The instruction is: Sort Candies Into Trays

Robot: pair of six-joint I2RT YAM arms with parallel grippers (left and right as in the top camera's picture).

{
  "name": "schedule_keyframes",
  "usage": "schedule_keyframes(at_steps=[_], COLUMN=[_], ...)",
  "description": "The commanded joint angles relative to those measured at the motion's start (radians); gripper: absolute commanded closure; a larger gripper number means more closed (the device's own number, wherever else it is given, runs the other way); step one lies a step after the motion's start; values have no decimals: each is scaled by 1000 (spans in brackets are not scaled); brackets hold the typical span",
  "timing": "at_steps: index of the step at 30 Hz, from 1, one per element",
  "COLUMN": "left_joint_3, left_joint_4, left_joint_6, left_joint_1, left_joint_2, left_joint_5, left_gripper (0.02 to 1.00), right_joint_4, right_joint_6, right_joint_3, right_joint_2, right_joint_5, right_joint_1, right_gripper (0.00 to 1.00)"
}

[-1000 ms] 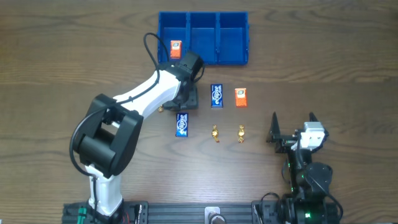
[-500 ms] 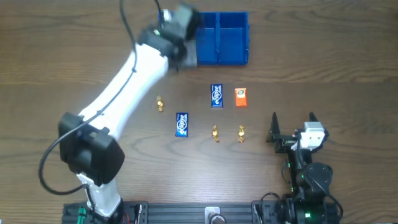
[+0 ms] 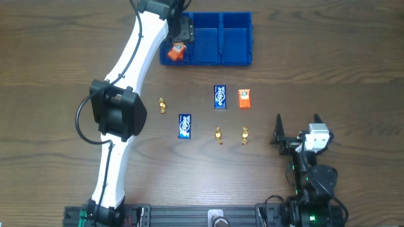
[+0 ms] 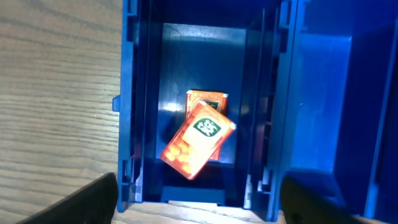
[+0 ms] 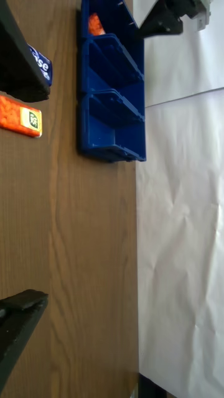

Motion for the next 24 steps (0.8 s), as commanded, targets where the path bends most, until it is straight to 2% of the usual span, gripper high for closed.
schedule_keyframes(at_steps=[1,4,8,12,16,21,24], left_joint_3=[38,38,-14,-58,-63,-162,-237], left_joint_4=[-17,-25,-37,-38,-60,-38,53], left_joint_6=[-16,-72,-280,-402,-487,-521,-508], left_joint_1=[-42,-184,-442,-557,-576,-550,-529], left_joint_2=[-139,-210,-180,-95,37,69,70], left_joint_5=[23,6,-55,-83,-47,-21,19], left_gripper=[134,128,139,152,176,183,196], right_joint_4=[-6,-6,-6,-6,-6,-6,-6], right_joint_6=[-11,-11,-11,-11,-11,-11,-11], right_joint_3=[-2,-2,-2,-2,-2,-2,-2], right_joint_2=[-3,-3,-3,-3,-3,-3,-3], right_joint_5=[-2,-2,-2,-2,-2,-2,-2], right_joint_1=[-6,-6,-6,-6,-6,-6,-6], right_gripper=[3,3,3,3,3,3,3])
